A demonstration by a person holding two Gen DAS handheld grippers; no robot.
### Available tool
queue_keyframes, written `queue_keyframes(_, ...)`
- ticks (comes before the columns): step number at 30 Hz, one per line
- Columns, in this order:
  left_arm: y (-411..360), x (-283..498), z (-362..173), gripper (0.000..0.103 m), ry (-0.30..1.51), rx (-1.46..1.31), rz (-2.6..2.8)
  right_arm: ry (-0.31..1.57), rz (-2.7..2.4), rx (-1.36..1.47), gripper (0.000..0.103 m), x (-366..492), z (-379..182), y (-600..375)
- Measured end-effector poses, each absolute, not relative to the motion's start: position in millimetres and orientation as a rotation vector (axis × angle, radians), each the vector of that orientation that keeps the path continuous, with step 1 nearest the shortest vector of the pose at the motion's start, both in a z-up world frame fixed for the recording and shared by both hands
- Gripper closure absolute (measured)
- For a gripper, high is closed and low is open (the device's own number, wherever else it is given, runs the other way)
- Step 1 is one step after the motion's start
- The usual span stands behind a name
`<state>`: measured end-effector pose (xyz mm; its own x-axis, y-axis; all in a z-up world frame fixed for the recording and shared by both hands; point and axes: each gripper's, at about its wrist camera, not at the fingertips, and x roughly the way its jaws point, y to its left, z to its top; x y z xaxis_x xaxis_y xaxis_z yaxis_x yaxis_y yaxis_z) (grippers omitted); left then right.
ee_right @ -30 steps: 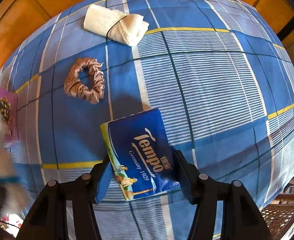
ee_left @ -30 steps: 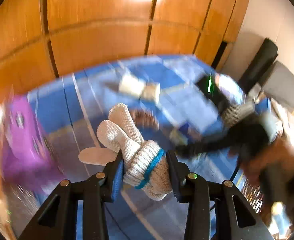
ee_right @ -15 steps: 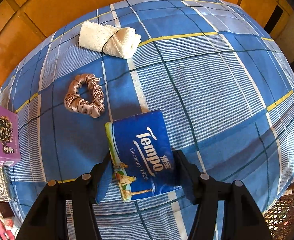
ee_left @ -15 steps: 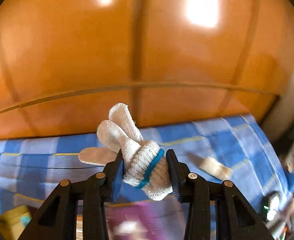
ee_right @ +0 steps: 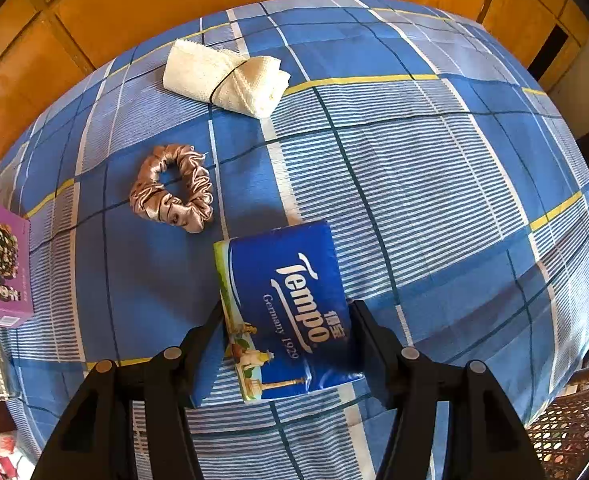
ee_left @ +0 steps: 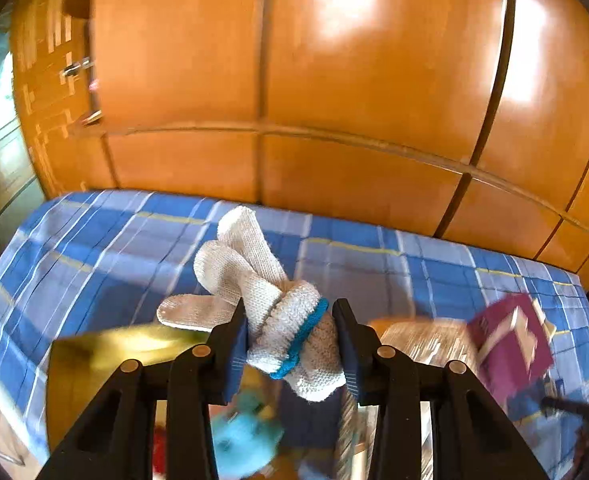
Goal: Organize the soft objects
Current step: 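Carry the white knit glove over the gold tray with the left gripper, then lower the white knit glove into the gold tray and open the left gripper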
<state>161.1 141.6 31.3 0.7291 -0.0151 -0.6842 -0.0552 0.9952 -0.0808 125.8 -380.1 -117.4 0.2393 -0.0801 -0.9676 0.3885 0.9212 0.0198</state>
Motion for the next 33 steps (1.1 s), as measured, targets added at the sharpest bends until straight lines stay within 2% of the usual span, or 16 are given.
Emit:
queue_keyframes(7, 169, 69, 8, 0.062, 0.715, -0.102, 0.085, 1.28, -0.34, 0.228, 0.044, 125, -119, -363)
queue_keyframes(13, 197, 26, -14, 0.061, 0.715, -0.137, 0.212, 1.261, -0.345, 0.15, 0.049, 125, -118, -348)
queue_keyframes(19, 216, 9, -28, 0.061, 0.709, -0.135, 0.295, 1.242, -0.349, 0.014, 0.049, 126, -120, -326)
queue_keyframes(33, 228, -5, -33, 0.061, 0.684, -0.133, 0.326, 1.229, -0.347, -0.035, 0.05, 123, -120, -322)
